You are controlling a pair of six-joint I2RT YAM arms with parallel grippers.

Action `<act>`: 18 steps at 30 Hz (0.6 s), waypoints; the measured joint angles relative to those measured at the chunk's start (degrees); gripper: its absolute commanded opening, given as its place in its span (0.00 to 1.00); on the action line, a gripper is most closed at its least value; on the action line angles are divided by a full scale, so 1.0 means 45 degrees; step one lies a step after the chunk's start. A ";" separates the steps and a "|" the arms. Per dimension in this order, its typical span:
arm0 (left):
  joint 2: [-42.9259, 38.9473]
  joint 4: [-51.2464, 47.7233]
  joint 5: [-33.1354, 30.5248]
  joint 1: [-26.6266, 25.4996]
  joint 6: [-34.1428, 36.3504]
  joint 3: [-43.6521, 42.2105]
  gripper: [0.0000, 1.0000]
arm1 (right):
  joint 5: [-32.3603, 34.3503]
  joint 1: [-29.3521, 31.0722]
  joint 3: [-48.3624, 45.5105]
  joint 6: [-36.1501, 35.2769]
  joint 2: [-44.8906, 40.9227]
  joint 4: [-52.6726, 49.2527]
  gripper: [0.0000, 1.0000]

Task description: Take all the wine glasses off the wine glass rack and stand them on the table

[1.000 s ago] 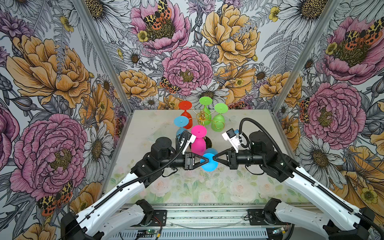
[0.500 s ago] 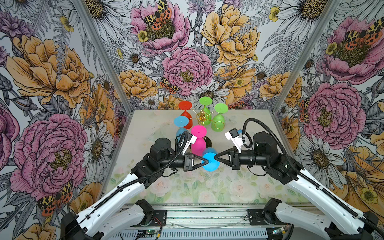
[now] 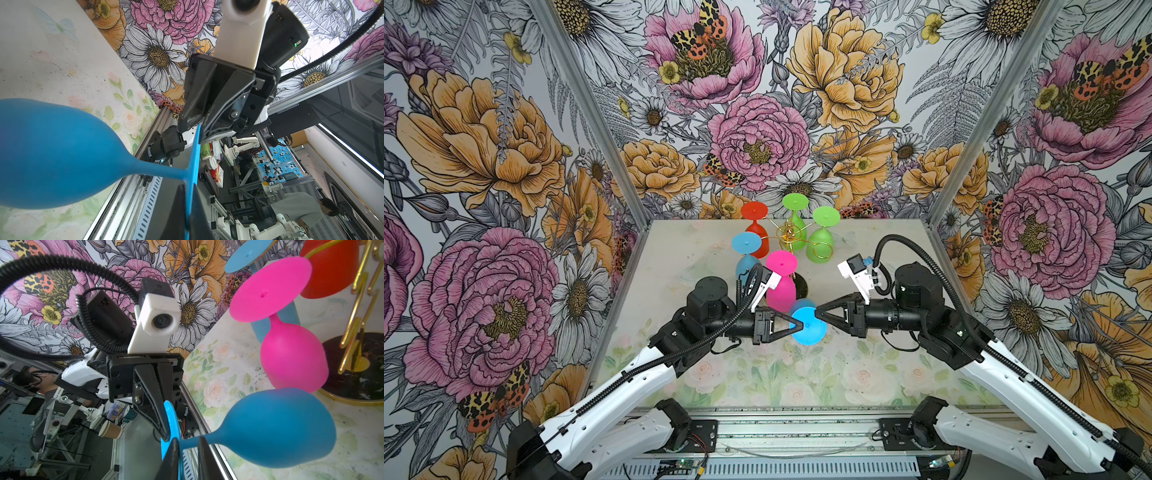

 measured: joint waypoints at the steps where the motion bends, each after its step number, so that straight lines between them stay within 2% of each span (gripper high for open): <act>1: 0.0034 0.0010 0.0078 -0.0039 0.0019 -0.0015 0.00 | 0.0083 -0.0078 0.0000 0.0049 -0.0034 0.0005 0.38; 6: 0.0073 0.0083 0.0301 -0.0291 0.0495 -0.0194 0.00 | 0.0316 -0.0855 0.0000 0.0452 -0.0651 0.0010 0.56; 10: -0.0044 -0.0151 -0.0248 -0.1229 0.2001 -0.0199 0.00 | 0.0384 -0.2239 -0.0044 0.1107 -0.1151 0.0010 0.65; 15: -0.0107 -0.2152 -0.2288 -0.3147 0.5047 0.0578 0.00 | 0.0389 -0.4187 -0.0291 0.1846 -0.0933 -0.0432 0.71; 18: 0.0092 -0.3152 -0.4216 -0.4255 0.6902 0.1243 0.00 | 0.0515 -0.4867 -0.0296 0.1889 -0.0287 -0.1175 0.72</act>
